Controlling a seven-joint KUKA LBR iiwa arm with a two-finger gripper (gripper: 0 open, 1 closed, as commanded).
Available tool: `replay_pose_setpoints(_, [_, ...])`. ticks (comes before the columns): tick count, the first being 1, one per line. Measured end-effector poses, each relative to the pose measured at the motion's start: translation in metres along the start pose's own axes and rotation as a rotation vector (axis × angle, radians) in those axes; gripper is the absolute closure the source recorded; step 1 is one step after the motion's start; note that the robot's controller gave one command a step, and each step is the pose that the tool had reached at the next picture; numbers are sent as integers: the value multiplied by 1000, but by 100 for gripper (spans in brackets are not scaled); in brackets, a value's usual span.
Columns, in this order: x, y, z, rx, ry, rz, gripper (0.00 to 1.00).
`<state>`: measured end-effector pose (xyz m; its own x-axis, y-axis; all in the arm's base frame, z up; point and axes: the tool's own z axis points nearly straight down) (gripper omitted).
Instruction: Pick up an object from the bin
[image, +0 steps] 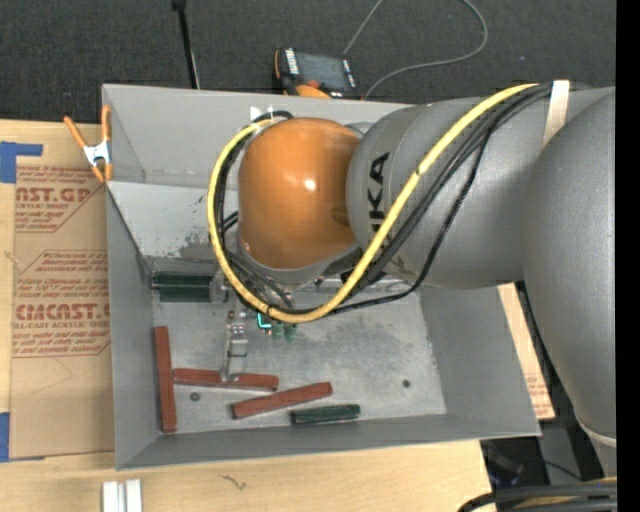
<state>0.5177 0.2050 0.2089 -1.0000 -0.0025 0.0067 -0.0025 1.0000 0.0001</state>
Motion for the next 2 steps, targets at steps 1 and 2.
replay_pose_setpoints(1, [24,-66,143,2,-2,-68,0])
replay_pose_setpoints(2, [10,-60,108,-2,-9,46,0])
